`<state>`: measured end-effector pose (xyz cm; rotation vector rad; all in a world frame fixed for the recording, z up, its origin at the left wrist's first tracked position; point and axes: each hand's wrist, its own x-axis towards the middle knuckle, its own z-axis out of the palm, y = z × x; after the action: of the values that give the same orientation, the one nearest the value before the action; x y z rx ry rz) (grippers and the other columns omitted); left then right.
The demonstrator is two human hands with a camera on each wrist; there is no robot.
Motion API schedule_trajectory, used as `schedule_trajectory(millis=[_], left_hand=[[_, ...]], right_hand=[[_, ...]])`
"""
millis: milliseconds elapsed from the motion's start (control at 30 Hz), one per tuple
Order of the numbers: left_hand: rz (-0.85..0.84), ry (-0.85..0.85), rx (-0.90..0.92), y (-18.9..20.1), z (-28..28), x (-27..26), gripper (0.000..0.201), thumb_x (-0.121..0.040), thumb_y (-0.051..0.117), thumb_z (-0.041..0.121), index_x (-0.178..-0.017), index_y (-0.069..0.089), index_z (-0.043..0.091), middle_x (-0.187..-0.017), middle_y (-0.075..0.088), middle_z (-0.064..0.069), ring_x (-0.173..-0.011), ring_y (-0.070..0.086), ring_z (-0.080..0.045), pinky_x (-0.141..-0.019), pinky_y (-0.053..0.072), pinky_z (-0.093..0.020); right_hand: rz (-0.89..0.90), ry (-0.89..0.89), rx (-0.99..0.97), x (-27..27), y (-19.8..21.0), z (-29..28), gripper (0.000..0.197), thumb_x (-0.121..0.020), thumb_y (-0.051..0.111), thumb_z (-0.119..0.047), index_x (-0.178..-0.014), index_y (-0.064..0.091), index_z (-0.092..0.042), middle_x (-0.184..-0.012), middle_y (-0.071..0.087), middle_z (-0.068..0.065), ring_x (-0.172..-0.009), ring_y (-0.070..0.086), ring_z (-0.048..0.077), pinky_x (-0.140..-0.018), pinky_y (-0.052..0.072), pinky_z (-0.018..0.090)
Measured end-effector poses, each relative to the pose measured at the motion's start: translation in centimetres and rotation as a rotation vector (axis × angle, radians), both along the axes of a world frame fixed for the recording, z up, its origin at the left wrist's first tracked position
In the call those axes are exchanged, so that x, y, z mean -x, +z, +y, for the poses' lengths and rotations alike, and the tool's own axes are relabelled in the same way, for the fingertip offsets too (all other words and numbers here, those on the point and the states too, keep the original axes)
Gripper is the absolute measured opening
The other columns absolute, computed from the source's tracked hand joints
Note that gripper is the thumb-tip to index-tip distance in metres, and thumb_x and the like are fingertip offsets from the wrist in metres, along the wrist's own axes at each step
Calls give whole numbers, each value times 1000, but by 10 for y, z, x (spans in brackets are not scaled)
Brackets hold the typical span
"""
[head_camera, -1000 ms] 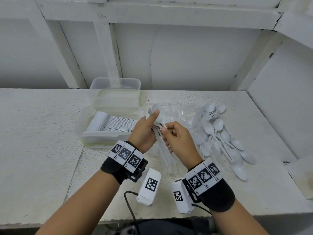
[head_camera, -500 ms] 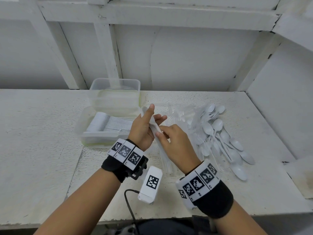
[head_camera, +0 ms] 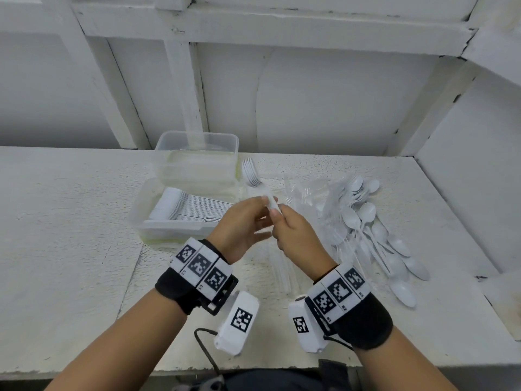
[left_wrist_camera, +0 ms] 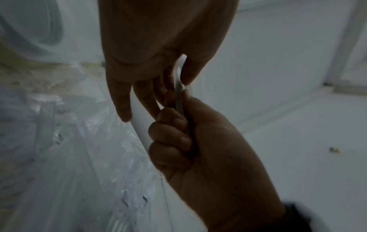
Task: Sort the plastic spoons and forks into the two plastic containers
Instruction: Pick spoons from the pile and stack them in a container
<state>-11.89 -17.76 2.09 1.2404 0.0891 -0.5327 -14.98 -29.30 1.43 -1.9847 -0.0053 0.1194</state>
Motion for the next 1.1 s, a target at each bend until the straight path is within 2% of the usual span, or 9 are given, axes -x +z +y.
schedule_trajectory(millis=[200,333,467,533,633,733,867,967,1100], left_hand=[[-107,19,-95,-1,15,6,21,-98,44,16,-94,62,5,-86,65,-7,-80,62,-18,-75,52,-29],[-201,4,-227,5,33,1,25,-100,37,13,-89,58,7,-87,65,-6,-79,62,-16,-75,52,-26],[-289,-125,-460,15,58,-13,21,-101,36,16,-90,53,9,-79,59,-3,-72,60,-16,-81,52,-33],[-361,-216,-646,19,68,-18,20,-100,38,20,-93,54,9,-75,55,0,-67,55,-13,-68,53,-26],[-467,-354,-859,22,80,-27,20,-99,40,26,-91,56,18,-71,52,4,-62,48,-9,-53,43,-17],[-513,-516,-969,25,90,-33,21,-98,43,28,-82,57,27,-69,53,7,-59,48,-6,-53,40,-17],[-500,-608,-1027,25,102,-38,19,-95,49,26,-78,55,30,-67,57,11,-55,49,-1,-50,38,-10],[-457,-575,-1008,21,112,-40,8,-94,52,28,-86,55,29,-68,62,11,-53,52,3,-53,41,-9],[-523,-351,-1060,22,133,-49,9,-95,50,26,-93,59,23,-87,64,9,-80,57,-6,-65,40,-10]], right_hand=[[115,237,37,0,5,7,40,-101,31,-32,-140,31,-24,-78,42,-20,-66,43,-4,-60,33,13],[95,417,340,-1,24,3,40,-99,34,-41,-106,57,-9,-88,61,4,-80,61,20,-73,48,31],[-279,236,487,-20,28,-5,32,-97,44,-33,-93,61,-7,-84,59,5,-75,54,18,-69,41,30],[-488,161,478,-31,31,-6,27,-92,53,-35,-109,59,-14,-98,53,1,-84,51,13,-77,39,23],[-666,218,670,-44,28,-2,51,-82,52,-50,-127,52,-27,-123,49,8,-107,49,27,-86,39,39],[-459,469,717,-54,26,7,47,-90,53,-44,-135,47,-31,-135,43,4,-116,49,23,-93,43,43],[-397,635,662,-57,12,20,35,-95,49,-33,-129,53,-23,-119,54,1,-103,56,17,-84,48,36],[-412,641,651,-62,6,30,33,-96,48,-30,-126,55,-18,-115,57,3,-100,56,20,-81,48,37],[-400,618,629,-76,6,44,32,-97,46,-28,-125,55,-16,-115,57,4,-100,56,21,-83,45,33]])
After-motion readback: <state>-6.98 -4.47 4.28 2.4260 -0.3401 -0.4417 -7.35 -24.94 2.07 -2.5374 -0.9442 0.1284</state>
